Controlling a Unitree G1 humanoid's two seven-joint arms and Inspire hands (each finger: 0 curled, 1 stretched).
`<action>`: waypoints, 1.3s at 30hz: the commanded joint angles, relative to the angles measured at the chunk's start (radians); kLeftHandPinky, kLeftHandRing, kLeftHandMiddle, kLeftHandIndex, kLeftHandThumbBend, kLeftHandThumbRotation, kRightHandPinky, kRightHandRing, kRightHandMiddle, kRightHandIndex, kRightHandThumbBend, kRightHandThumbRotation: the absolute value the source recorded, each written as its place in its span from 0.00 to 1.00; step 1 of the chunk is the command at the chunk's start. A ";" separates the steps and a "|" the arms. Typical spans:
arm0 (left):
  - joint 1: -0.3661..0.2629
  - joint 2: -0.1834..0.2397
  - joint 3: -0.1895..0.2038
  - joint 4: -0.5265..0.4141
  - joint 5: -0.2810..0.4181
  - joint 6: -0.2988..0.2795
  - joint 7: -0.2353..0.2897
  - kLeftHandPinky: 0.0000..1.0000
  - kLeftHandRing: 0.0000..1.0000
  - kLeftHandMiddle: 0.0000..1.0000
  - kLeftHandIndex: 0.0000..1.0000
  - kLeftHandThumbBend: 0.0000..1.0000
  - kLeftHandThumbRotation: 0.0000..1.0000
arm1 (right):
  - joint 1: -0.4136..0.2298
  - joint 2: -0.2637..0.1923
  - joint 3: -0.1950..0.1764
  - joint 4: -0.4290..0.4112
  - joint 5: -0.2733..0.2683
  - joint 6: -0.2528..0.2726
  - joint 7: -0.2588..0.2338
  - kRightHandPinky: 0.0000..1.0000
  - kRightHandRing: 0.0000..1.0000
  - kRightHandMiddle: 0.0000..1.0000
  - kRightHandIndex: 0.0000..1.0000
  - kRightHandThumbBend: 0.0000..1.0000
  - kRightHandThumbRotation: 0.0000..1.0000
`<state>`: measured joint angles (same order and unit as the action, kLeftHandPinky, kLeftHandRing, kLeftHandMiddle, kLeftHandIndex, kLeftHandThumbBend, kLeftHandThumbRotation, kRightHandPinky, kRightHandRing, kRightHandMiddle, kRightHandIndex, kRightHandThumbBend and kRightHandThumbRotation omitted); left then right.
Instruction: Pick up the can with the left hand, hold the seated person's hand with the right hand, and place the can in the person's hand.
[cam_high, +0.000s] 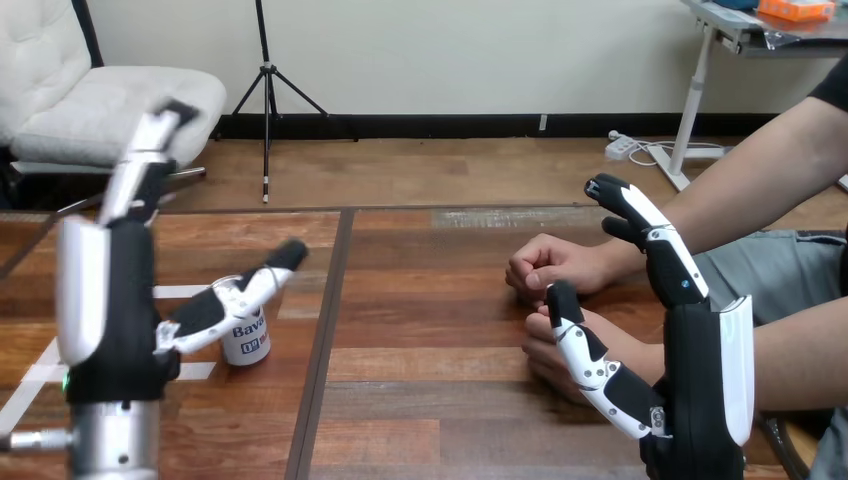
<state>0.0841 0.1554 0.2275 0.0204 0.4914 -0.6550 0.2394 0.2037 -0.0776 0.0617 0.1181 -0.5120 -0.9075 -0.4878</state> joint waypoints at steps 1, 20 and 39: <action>-0.018 0.070 -0.018 -0.104 0.051 0.125 -0.083 0.81 0.88 0.90 0.87 0.82 0.31 | -0.053 0.006 -0.006 0.004 0.012 0.006 0.010 0.79 0.85 0.86 0.80 0.34 0.22; -0.027 0.153 -0.055 -0.257 0.161 0.387 -0.234 0.67 0.81 0.87 0.84 0.90 0.31 | -0.050 0.007 -0.009 0.001 0.013 0.009 0.020 0.81 0.85 0.86 0.79 0.33 0.23; -0.065 0.208 -0.098 -0.275 0.194 0.496 -0.301 0.67 0.80 0.86 0.84 0.89 0.27 | -0.049 0.005 -0.010 0.002 0.015 0.012 0.024 0.81 0.85 0.86 0.79 0.33 0.23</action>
<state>0.0886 0.3259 0.1540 -0.2155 0.6789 -0.1702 -0.0585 0.2035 -0.0778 0.0615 0.1181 -0.5086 -0.8978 -0.4658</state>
